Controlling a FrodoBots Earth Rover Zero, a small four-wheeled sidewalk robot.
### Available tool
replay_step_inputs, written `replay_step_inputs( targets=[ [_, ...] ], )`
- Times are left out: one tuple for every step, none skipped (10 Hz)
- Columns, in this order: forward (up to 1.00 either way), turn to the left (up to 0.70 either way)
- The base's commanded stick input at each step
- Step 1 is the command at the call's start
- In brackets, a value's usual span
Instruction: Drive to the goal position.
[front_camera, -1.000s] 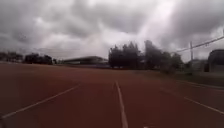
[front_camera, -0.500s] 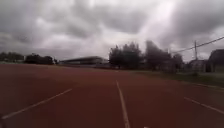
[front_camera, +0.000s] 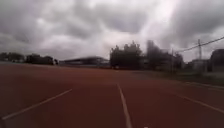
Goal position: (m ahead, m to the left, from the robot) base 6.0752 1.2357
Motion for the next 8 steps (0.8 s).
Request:
replay_step_inputs(
  targets=[
    [0.70, 0.00],
    [0.70, 0.00],
    [0.70, 0.00],
    [0.70, 0.00],
    [0.70, 0.00],
    [0.70, 0.00],
    [0.70, 0.00],
    [0.70, 0.00]
  ],
)
